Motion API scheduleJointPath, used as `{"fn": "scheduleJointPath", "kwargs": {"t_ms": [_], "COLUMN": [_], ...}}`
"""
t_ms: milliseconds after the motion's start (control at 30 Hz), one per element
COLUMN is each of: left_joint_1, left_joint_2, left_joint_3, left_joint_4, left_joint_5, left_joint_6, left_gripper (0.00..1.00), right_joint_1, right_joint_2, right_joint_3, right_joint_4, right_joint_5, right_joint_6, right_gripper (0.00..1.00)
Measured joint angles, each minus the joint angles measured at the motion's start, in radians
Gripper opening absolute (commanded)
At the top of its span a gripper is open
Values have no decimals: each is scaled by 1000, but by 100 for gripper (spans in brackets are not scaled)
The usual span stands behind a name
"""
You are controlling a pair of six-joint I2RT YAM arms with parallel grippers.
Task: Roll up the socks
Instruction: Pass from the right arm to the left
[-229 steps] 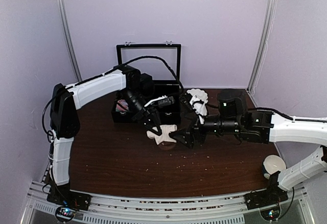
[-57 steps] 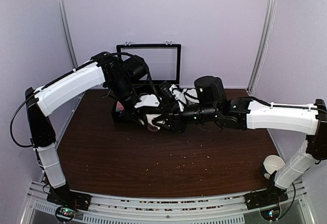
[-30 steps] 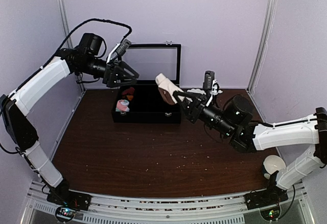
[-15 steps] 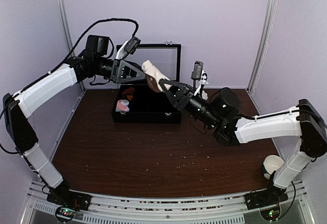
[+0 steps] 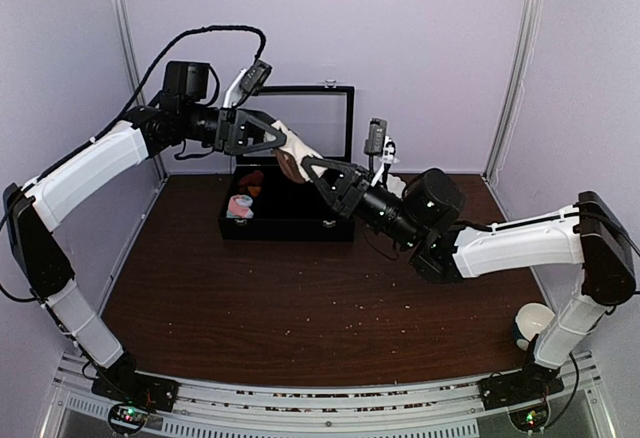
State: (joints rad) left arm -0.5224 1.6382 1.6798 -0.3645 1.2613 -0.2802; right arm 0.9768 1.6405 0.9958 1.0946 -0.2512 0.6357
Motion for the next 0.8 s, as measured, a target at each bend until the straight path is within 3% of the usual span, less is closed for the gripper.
{"fn": "scheduleJointPath", "kwargs": {"t_ms": [233, 267, 333, 433, 467, 500, 533, 633, 800], "left_joint_1": [6, 7, 9, 19, 24, 27, 34, 62, 114], "left_joint_2": [3, 3, 5, 19, 31, 44, 66, 140, 287], "left_joint_3": [2, 2, 2, 23, 45, 66, 103, 238, 468], "left_joint_4": [24, 24, 14, -42, -79, -112, -164, -344, -607], "left_joint_5": [27, 29, 32, 40, 42, 42, 41, 4, -188], "left_joint_6": [-18, -17, -1, 58, 90, 122, 166, 343, 654], "left_gripper": [34, 28, 3, 0, 0, 0, 0, 0, 0], "right_joint_1": [1, 1, 1, 1, 1, -1, -3, -19, -84], "right_joint_2": [0, 0, 0, 0, 0, 0, 0, 0, -24], "right_joint_3": [0, -1, -2, -6, -6, -7, -7, -13, -75], "right_joint_4": [1, 1, 1, -2, -6, -9, -14, -43, -138], "right_joint_5": [0, 0, 0, 0, 0, 0, 0, 0, 5], "right_joint_6": [-4, -4, -5, -9, -5, -5, -5, -5, -13], "right_gripper": [0, 0, 0, 38, 41, 54, 97, 100, 100]}}
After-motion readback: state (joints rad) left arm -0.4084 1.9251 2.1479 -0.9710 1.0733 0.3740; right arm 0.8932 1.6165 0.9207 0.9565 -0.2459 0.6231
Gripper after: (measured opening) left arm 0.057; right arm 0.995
